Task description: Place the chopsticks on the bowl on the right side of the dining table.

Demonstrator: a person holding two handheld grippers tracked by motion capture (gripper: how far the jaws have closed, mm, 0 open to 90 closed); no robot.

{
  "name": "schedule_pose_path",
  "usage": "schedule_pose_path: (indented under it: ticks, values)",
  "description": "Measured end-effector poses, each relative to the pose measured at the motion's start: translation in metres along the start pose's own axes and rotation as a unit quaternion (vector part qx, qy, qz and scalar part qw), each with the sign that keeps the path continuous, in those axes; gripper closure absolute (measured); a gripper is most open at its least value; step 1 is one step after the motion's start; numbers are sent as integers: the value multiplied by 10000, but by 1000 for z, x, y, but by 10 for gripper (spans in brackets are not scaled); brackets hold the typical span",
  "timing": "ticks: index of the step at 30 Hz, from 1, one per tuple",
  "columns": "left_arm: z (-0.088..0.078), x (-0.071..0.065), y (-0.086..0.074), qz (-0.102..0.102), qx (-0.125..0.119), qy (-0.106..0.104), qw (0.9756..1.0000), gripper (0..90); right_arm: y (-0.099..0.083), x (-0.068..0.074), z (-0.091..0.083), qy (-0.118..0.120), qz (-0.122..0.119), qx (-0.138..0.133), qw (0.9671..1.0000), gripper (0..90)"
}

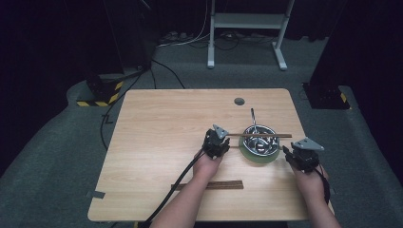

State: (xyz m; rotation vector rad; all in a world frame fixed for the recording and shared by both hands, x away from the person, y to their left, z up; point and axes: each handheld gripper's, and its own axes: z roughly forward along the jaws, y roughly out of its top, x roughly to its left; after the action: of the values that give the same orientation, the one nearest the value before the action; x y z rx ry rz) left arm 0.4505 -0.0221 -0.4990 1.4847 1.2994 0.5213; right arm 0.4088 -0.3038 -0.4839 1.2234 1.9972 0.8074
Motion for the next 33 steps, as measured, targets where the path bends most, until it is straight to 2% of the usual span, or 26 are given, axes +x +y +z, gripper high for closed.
schedule_pose_path:
  ticks: [2, 4, 5, 8, 9, 10, 11, 12, 13, 14, 15, 16, 19, 22, 23, 24, 25, 26, 27, 28, 29, 30, 31, 32, 33]
  values:
    - [-2, 2, 0, 48, 73, -18, 10000, 645, -1, 2, -1, 12, -7, 2, 10000, 607]
    - [-3, 2, -1, -13, 35, -28, 10000, 620, -3, 8, -5, 73, -11, -31, 10000, 602]
    - [-5, 3, -2, 55, 52, -57, 10000, 620, -3, 8, -5, 73, -11, -31, 10000, 602]
    - [-9, 3, -4, 10, 65, -99, 9999, 595, -7, 15, -10, 142, 30, -25, 9999, 593]
    - [-11, 5, -4, 137, 138, -112, 9997, 582, -8, 17, -12, 161, 14, -40, 9999, 592]
    - [-15, 5, -6, 181, 117, -166, 9996, 549, -11, 20, -16, 260, 93, -78, 9996, 595]
    - [-15, 5, -6, 181, 117, -166, 9996, 535, -14, 22, -18, 339, 147, -88, 9993, 589]
    - [-17, 4, -7, 88, 110, -148, 9998, 524, -16, 25, -19, 436, 232, -96, 9987, 580]
    - [-20, 6, -7, 229, 183, -204, 9994, 524, -16, 25, -19, 436, 232, -96, 9987, 580]
    - [-22, 7, -7, 112, 168, -256, 9995, 510, -17, 27, -20, 500, 285, -92, 9983, 570]
    - [-26, 10, -7, 110, 244, -315, 9991, 495, -20, 31, -22, 583, 321, -82, 9977, 558]
    - [-29, 12, -7, 18, 251, -349, 9991, 481, -22, 35, -23, 663, 360, -62, 9971, 543]
    - [-46, 25, -9, 19, 268, -465, 9986, 450, -26, 48, -25, 844, 415, 25, 9956, 517]
    - [-66, 43, -9, -29, 305, -456, 9985, 422, -30, 61, -25, 1011, 397, 159, 9940, 491]
    - [-81, 58, -8, -36, 268, -413, 9988, 401, -33, 70, -23, 1111, 319, 262, 9930, 476]
    - [-81, 58, -8, -36, 268, -413, 9988, 395, -33, 70, -23, 1111, 319, 262, 9930, 476]
    - [-89, 66, -8, -62, 248, -376, 9990, 383, -35, 77, -21, 1199, 314, 362, 9916, 445]
    - [-96, 75, -8, -110, 243, -348, 9990, 383, -35, 77, -21, 1199, 314, 362, 9916, 445]
    - [-113, 96, -8, -151, 271, -184, 9993, 371, -37, 81, -17, 1245, 226, 417, 9911, 410]
    - [-121, 107, -10, -231, 203, -93, 9995, 370, -39, 83, -17, 1259, 221, 418, 9909, 395]
    - [-121, 107, -10, -231, 203, -93, 9995, 370, -39, 84, -17, 1254, 188, 408, 9911, 387]
    - [-128, 116, -10, -206, 224, -26, 9995, 370, -39, 84, -17, 1254, 188, 408, 9911, 387]
    - [-138, 130, -13, -247, 238, 115, 9993, 367, -39, 85, -18, 1248, 166, 401, 9912, 375]
    - [-144, 138, -15, -314, 231, 194, 9991, 362, -40, 85, -18, 1277, 174, 388, 9909, 374]
    - [-163, 165, -23, -384, 200, 425, 9982, 359, -39, 86, -17, 1270, 140, 374, 9911, 353]
